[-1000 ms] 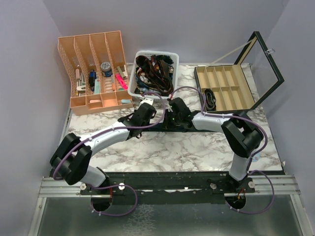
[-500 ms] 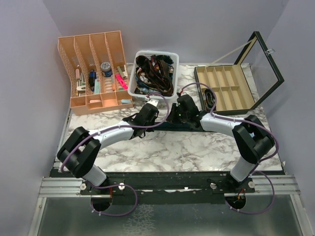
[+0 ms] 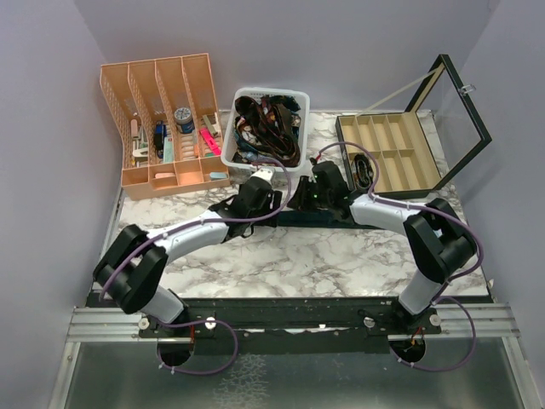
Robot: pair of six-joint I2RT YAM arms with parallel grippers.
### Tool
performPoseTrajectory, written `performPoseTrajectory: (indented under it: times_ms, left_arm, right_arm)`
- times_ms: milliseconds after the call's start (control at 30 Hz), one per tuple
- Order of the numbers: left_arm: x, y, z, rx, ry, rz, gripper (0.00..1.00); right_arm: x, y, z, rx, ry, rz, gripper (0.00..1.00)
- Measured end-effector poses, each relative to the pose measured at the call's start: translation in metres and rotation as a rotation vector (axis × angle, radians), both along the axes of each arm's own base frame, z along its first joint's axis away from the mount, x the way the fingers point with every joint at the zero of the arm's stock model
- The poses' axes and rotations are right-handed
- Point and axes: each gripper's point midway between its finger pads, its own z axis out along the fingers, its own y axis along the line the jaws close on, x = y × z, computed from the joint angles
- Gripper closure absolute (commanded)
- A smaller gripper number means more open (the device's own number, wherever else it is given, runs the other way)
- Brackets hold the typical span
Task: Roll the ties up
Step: Roll the tie at the center of the board.
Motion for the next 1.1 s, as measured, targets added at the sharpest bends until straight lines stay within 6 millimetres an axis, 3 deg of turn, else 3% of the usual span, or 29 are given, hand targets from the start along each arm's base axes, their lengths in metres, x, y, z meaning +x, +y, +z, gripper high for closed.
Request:
performPoseTrajectory:
  times_ms: [167, 267, 400, 467, 567, 633, 833, 1100]
  left_arm:
    - [0.003, -0.002, 0.051, -0.115, -0.1, 0.02, 0.16]
    - [0.003, 0.006, 0.08, -0.186, -0.163, 0.046, 0.11]
    - [0.008, 0.043, 0.095, -0.254, -0.204, 0.147, 0.09]
    - [0.01, 0.065, 0.088, -0.27, -0.195, 0.204, 0.08]
    - [0.011, 0.103, 0.063, -0.288, -0.147, 0.305, 0.07]
    - [0.005, 0.113, 0.042, -0.3, -0.087, 0.327, 0.07]
    - [-0.003, 0.109, 0.014, -0.373, 0.027, 0.314, 0.07]
    - [-0.002, 0.102, 0.011, -0.472, 0.047, 0.303, 0.07]
  right_arm:
    - [-0.003, 0.006, 0.006, 0.054, 0.018, 0.038, 0.45]
    - [-0.009, 0.013, 0.01, 0.092, 0.032, 0.083, 0.31]
    - [-0.016, 0.031, 0.023, 0.17, 0.051, 0.17, 0.29]
    - [-0.017, 0.04, 0.027, 0.206, 0.056, 0.208, 0.29]
    - [-0.023, 0.05, 0.023, 0.227, 0.076, 0.246, 0.32]
    - [-0.027, 0.056, 0.018, 0.228, 0.096, 0.265, 0.34]
    - [-0.027, 0.065, 0.006, 0.218, 0.132, 0.282, 0.4]
    - [-0.03, 0.071, 0.001, 0.22, 0.169, 0.309, 0.38]
